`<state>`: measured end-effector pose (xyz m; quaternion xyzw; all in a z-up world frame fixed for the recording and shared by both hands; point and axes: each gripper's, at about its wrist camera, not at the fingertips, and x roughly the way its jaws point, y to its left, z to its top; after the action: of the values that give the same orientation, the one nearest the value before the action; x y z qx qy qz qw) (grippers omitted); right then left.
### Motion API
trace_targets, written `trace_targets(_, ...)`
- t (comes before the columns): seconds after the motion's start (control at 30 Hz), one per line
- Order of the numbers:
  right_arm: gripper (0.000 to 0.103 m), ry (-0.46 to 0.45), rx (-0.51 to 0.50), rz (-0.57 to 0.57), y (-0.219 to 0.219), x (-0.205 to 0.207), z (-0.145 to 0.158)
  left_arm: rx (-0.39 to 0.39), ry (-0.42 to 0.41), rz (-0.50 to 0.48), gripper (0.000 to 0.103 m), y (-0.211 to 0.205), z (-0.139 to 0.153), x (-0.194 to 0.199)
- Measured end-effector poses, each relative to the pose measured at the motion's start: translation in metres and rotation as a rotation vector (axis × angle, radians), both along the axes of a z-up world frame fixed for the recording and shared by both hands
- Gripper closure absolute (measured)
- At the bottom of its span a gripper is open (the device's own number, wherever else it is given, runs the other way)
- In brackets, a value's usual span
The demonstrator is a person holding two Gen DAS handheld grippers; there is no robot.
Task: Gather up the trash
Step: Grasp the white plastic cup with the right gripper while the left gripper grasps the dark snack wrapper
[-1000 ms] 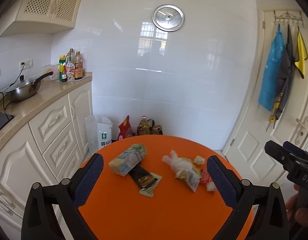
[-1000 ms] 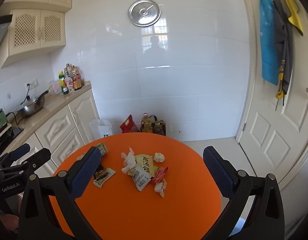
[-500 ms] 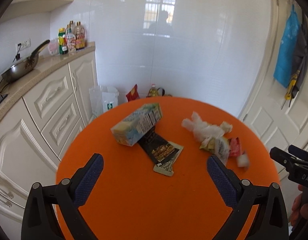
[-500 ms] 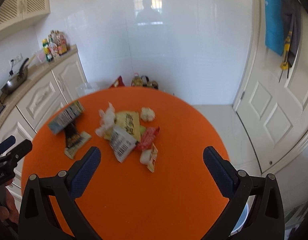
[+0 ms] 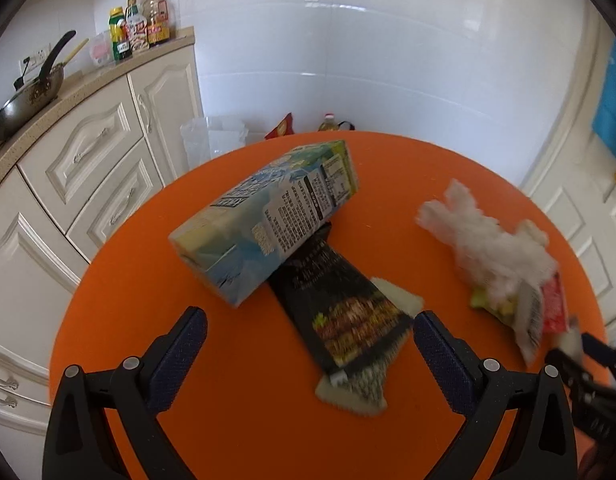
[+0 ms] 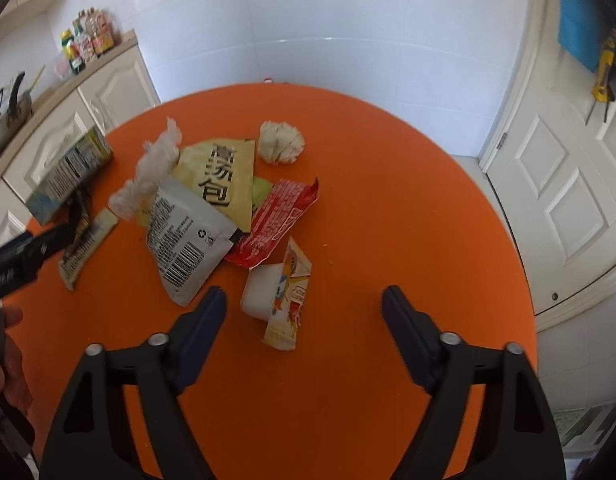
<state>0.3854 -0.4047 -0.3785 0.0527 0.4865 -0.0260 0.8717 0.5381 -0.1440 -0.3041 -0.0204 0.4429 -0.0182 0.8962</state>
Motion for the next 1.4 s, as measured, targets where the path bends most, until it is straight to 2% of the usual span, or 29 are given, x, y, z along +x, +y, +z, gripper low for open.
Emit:
trace_targets(0.07, 0.048, -0.011, -0.018, 0.009, 0.002, 0.000, 0.000, -0.014, 0.017, 0.020, 0.003, 0.001, -0.009, 0.025)
trace_targets(0.13, 0.058, -0.015, -0.012, 0.012, 0.001, -0.001, 0.000, -0.058, 0.020, 0.028, 0.007, 0.006, -0.014, 0.039)
trace_targets(0.17, 0.060, -0.016, -0.012, 0.013, 0.000, -0.002, 0.000, -0.063, 0.018, 0.035, 0.009, 0.006, -0.016, 0.045)
trace_targets(0.23, 0.063, -0.019, -0.007, 0.013, -0.002, -0.004, -0.001, -0.049, -0.004, 0.029, 0.028, 0.000, -0.015, 0.058)
trace_targets(0.27, 0.067, -0.019, -0.005, 0.013, -0.002, -0.004, 0.000, -0.047, -0.010, 0.027, 0.035, -0.001, -0.015, 0.064)
trace_targets(0.33, 0.073, -0.018, -0.003, 0.019, -0.002, -0.006, 0.000, -0.060, -0.017, 0.024, 0.059, -0.002, -0.014, 0.077)
trace_targets(0.43, 0.075, -0.018, 0.008, 0.032, 0.000, -0.010, 0.001, -0.105, -0.013, 0.002, 0.070, 0.003, -0.014, 0.099)
trace_targets(0.5, 0.076, -0.021, 0.016, 0.036, 0.001, -0.014, 0.002, -0.108, -0.013, -0.012, 0.076, 0.003, -0.013, 0.108)
trace_targets(0.53, 0.076, -0.021, 0.025, 0.038, 0.001, -0.016, 0.003, -0.105, -0.015, -0.019, 0.084, 0.004, -0.013, 0.113)
trace_targets(0.57, 0.076, -0.022, 0.031, 0.040, 0.001, -0.017, 0.003, -0.116, -0.006, -0.033, 0.102, 0.004, -0.013, 0.117)
trace_targets(0.8, 0.080, -0.028, 0.074, 0.046, -0.001, -0.033, 0.009, -0.137, -0.003, -0.084, 0.101, 0.001, -0.015, 0.147)
trace_targets(1.23, 0.080, -0.066, 0.112, 0.035, -0.011, -0.063, 0.027, -0.182, -0.054, -0.139, 0.102, -0.005, -0.001, 0.201)
trace_targets(1.3, 0.081, -0.069, 0.113, 0.036, -0.012, -0.069, 0.029, -0.188, -0.052, -0.147, 0.102, -0.004, -0.002, 0.206)
trace_targets(1.33, 0.081, -0.070, 0.113, 0.034, -0.013, -0.071, 0.030, -0.187, -0.053, -0.155, 0.102, -0.005, -0.003, 0.192)
trace_targets(1.4, 0.081, -0.073, 0.113, 0.031, -0.015, -0.076, 0.031, -0.191, -0.050, -0.163, 0.102, -0.008, -0.001, 0.191)
